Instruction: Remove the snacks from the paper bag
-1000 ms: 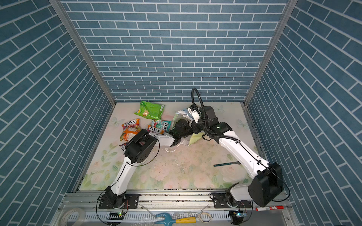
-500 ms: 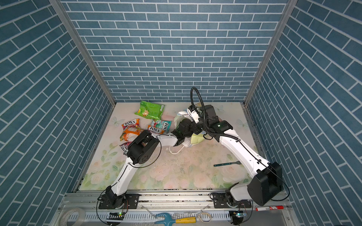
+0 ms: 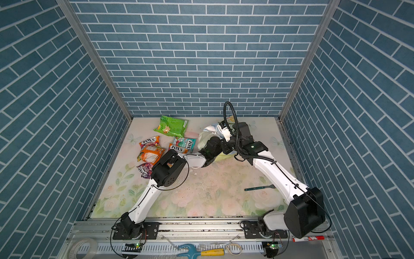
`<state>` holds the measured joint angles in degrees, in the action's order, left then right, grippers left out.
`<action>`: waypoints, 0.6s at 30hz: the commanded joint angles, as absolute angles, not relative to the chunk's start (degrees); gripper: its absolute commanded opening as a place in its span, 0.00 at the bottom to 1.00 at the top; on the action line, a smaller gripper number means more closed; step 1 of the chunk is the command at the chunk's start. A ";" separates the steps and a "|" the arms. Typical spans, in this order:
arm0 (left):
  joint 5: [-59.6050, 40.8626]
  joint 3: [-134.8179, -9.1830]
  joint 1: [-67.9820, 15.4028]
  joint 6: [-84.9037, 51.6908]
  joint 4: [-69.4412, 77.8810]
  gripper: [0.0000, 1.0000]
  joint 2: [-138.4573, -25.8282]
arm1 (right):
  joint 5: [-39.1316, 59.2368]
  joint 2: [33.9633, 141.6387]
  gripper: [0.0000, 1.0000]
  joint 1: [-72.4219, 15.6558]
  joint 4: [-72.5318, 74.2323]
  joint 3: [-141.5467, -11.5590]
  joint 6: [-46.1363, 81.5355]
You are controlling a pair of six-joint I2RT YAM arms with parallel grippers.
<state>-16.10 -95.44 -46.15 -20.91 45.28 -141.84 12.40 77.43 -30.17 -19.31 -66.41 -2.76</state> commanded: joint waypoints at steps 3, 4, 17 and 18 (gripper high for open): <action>-15.14 -92.08 -47.31 -20.75 50.71 0.00 -138.81 | 19.18 75.20 0.00 -30.26 -18.69 -63.93 -1.20; -15.20 -91.26 -47.21 -21.26 51.81 0.00 -138.52 | 19.00 74.92 0.00 -30.17 -18.95 -63.69 -1.32; -18.85 -84.12 -46.98 -19.53 55.05 0.00 -134.97 | 20.74 74.24 0.00 -26.11 -22.90 -64.09 -3.68; -19.31 -83.72 -47.00 -19.25 55.31 0.00 -134.74 | 21.30 74.38 0.00 -25.94 -23.24 -64.51 -3.90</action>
<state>-17.39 -84.79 -46.70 -21.26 51.81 -137.86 18.87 75.18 -26.63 -21.30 -63.79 -1.98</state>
